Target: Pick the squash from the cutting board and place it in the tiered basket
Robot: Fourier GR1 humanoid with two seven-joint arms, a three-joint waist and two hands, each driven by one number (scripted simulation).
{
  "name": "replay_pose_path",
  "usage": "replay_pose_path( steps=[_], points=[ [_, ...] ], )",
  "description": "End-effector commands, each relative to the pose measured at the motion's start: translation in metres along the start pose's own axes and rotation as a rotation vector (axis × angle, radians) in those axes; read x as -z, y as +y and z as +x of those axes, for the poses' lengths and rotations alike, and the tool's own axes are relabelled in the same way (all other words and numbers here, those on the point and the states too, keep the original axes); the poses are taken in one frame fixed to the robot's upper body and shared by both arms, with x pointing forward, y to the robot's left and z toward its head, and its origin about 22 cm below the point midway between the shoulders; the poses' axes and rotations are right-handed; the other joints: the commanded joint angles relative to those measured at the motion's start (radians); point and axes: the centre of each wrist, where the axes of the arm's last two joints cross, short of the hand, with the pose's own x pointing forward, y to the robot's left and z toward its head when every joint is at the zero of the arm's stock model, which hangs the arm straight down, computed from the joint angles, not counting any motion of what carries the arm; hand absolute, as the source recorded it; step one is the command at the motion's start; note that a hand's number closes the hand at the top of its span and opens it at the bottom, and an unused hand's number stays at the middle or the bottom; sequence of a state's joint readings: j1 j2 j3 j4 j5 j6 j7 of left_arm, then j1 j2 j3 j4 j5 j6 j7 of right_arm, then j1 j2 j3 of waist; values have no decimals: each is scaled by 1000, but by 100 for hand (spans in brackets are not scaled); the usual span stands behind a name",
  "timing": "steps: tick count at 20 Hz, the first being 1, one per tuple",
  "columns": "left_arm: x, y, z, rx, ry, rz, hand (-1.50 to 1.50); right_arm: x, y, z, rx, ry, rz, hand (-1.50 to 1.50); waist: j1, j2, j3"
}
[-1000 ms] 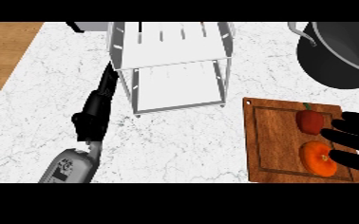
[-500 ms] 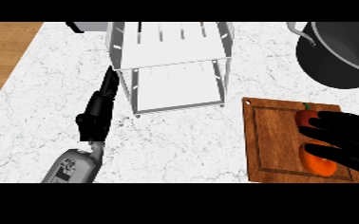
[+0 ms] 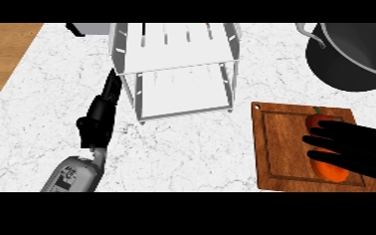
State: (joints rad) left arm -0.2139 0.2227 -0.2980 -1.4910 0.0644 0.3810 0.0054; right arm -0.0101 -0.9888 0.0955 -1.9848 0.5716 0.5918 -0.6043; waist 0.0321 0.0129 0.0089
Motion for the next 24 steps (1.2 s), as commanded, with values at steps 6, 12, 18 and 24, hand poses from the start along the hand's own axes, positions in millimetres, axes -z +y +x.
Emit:
replay_pose_path(
  steps=[6, 12, 18, 24],
  points=[
    [-18, -6, -1, -4, 15, -20, 0, 9, 70, -69, -38, -118, 129, -150, 4, -7, -7],
    [-11, 13, -1, 8, 3, 19, 0, -12, 101, -100, -16, -137, 136, -150, -19, -11, -8],
    [-7, 12, 5, 4, 12, 18, 0, 14, 106, -115, -6, -147, 127, -150, -23, -12, -8],
    [-12, 8, -4, 10, 3, 26, 0, 27, 117, -103, 0, -161, 123, -150, -31, -13, -9]
  ],
)
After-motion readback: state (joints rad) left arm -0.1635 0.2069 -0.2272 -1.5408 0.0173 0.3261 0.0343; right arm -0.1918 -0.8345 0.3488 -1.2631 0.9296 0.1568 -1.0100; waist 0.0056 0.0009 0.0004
